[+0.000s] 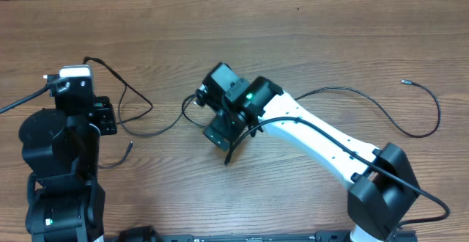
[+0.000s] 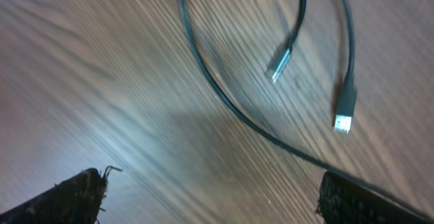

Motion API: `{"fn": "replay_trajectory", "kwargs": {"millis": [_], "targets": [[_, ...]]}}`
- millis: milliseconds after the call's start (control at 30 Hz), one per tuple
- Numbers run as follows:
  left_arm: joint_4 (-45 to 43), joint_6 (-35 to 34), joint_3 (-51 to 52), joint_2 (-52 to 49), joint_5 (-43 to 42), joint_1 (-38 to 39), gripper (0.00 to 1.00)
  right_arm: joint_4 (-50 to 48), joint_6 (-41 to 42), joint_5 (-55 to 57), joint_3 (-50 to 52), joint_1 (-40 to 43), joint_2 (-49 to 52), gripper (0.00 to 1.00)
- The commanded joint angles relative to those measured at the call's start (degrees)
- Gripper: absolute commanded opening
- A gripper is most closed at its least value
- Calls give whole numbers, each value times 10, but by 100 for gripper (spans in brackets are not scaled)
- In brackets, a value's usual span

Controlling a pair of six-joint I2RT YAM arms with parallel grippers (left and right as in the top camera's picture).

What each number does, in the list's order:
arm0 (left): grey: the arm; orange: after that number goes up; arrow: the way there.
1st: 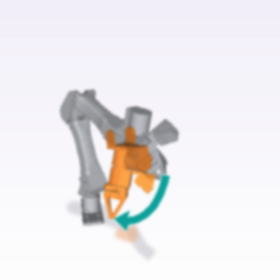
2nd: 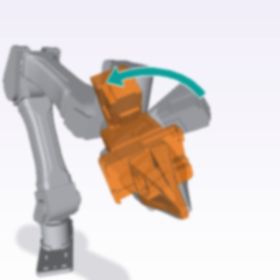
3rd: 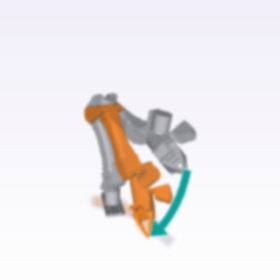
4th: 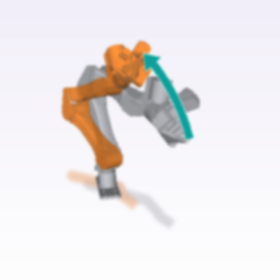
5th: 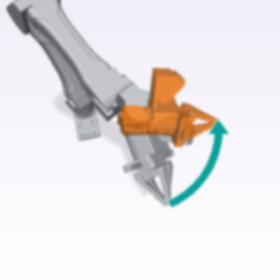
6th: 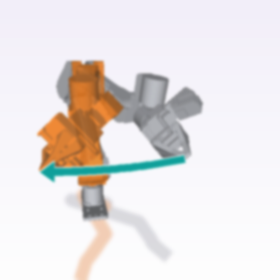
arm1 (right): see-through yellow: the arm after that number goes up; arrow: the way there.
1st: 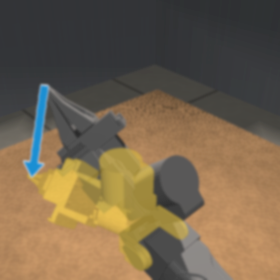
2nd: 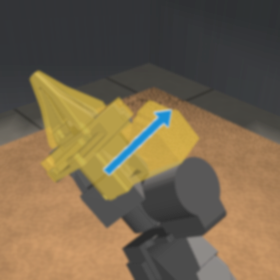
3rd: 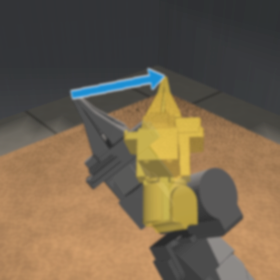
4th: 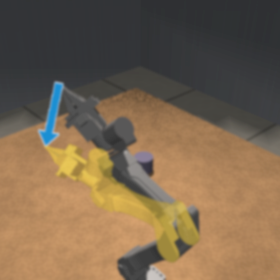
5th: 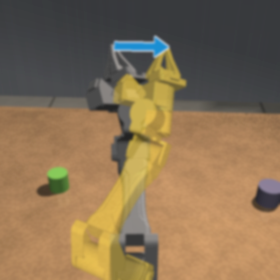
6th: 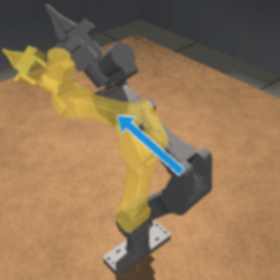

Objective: Untangle cables

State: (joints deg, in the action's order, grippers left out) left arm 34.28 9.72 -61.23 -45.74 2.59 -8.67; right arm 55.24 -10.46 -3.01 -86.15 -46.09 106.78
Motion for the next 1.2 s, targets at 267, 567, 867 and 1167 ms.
{"fn": "replay_trajectory", "kwargs": {"millis": [267, 567, 867, 1167], "targets": [[19, 109, -12, 13, -220, -23, 4, -180, -59, -12, 156, 8, -2, 100], [23, 109, -12, 13, -221, -23, 4, -272, -79, -82, 164, 7, 50, 100], [23, 100, -12, 12, -221, -23, 4, -307, -80, -83, 162, 7, 81, 71], [23, 73, -12, 12, -221, -23, 5, -309, -27, -31, 151, 10, 83, 4]]}}
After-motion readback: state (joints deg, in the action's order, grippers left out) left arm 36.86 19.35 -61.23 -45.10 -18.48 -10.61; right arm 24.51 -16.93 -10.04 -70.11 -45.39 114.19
